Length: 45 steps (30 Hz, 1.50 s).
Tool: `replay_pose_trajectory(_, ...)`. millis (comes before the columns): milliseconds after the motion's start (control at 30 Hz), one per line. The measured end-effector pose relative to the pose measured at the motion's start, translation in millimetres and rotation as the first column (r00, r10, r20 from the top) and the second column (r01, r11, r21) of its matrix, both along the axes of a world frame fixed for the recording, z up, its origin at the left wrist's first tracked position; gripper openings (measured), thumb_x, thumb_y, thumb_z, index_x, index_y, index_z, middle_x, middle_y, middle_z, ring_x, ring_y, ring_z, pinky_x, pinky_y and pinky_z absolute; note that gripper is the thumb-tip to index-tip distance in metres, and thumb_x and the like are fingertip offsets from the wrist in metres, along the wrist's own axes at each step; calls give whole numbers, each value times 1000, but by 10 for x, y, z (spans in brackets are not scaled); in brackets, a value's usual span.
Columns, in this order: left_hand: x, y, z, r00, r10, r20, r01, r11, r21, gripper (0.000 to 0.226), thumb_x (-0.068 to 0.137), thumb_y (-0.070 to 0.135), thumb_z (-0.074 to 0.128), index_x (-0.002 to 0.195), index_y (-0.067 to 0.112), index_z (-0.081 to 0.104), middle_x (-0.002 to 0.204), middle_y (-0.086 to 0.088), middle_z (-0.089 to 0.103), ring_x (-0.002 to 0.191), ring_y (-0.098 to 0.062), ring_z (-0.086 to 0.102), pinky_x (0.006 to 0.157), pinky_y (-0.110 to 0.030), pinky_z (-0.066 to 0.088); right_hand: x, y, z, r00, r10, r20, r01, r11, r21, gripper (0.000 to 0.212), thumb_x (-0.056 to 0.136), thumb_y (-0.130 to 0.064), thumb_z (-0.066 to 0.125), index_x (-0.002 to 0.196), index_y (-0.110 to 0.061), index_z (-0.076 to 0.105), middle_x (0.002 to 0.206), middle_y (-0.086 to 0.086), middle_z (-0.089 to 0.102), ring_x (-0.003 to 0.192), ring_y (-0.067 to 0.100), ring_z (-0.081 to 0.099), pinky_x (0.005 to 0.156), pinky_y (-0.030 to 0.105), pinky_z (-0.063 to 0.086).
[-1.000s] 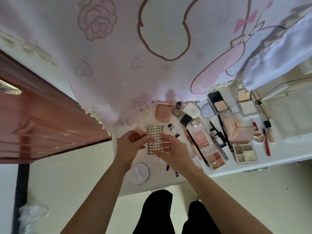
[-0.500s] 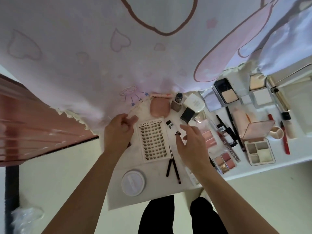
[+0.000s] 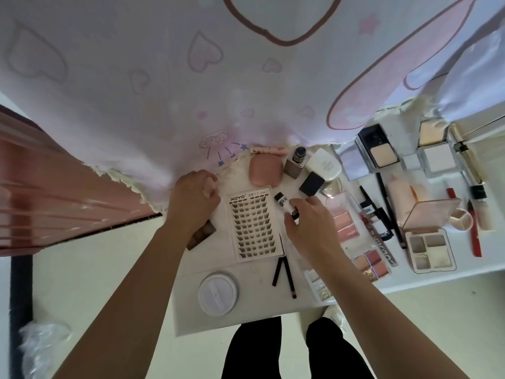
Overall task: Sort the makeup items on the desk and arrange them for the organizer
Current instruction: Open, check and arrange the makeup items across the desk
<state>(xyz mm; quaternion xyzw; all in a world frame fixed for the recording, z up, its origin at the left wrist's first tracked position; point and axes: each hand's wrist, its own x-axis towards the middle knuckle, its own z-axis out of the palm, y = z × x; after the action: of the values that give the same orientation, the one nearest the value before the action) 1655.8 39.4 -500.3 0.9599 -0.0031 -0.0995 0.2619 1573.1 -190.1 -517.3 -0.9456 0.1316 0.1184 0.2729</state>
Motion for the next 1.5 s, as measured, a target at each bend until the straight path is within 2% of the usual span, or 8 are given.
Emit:
replay_pose_trajectory(267,-89,60,94,990,84,-111,-95,991,-92,60,78,19,80,132,16,54,114,-6,66,98,-27,63,88,-37,51,8,-21,-3,1000,0,-2,0,1000,15,33,97,-23,59,128,-10,63,119,10,59,95,26,64,85,32,50)
replay_pose_trajectory(433,-491,2,524,909,312,275,-268,945,-189,35,88,19,69,122,16,60,108,-2,60,92,-20,59,80,-22,47,-129,-74,173,995,-15,102,-6,980,199,34,100,-31,56,130,-14,60,114,0,57,82,5,59,79,21,49)
replay_pose_trajectory(633,-909,-421,723,968,123,-218,-229,787,-573,27,98,33,55,122,28,66,113,8,69,103,-6,64,84,-13,49,-312,-27,519,991,81,102,-125,808,575,31,98,-28,60,129,-32,65,95,-10,62,94,6,60,81,19,50)
replay_pose_trajectory(767,-990,-503,768,965,55,-257,-207,761,-615,21,97,30,59,117,33,66,100,11,72,92,-10,65,76,-17,51,-376,37,661,998,10,60,-49,700,712,29,89,-29,72,117,-40,70,88,-12,63,84,9,61,79,22,49)
replay_pose_trajectory(933,-1037,-571,907,937,157,-312,-344,571,-745,10,89,19,66,96,15,72,78,9,73,70,2,62,69,-12,49,-422,37,782,976,-196,-90,166,420,892,29,85,-36,65,103,-17,77,78,4,70,72,11,64,69,19,51)
replay_pose_trajectory(1233,-1110,-635,859,836,186,-515,-546,360,-756,22,76,33,71,89,17,78,79,-5,69,68,-13,49,64,-21,44,-510,34,854,948,-299,111,65,522,851,16,83,-30,71,98,-27,76,78,5,75,71,19,69,72,31,59)
replay_pose_trajectory(1333,-1127,-692,878,871,183,-457,-488,443,-752,23,78,39,69,87,19,77,74,-1,66,65,-12,48,63,-21,43,-535,-11,875,941,-288,176,14,556,831,15,86,-27,69,99,-24,75,76,2,74,68,14,68,69,25,57)
replay_pose_trajectory(1500,-1140,-702,780,999,8,54,20,868,-496,34,103,51,35,80,27,46,65,2,49,58,-13,43,52,-30,39,-534,-37,878,973,-196,-120,191,399,897,45,92,-39,54,96,3,70,58,-4,53,54,10,46,56,20,40)
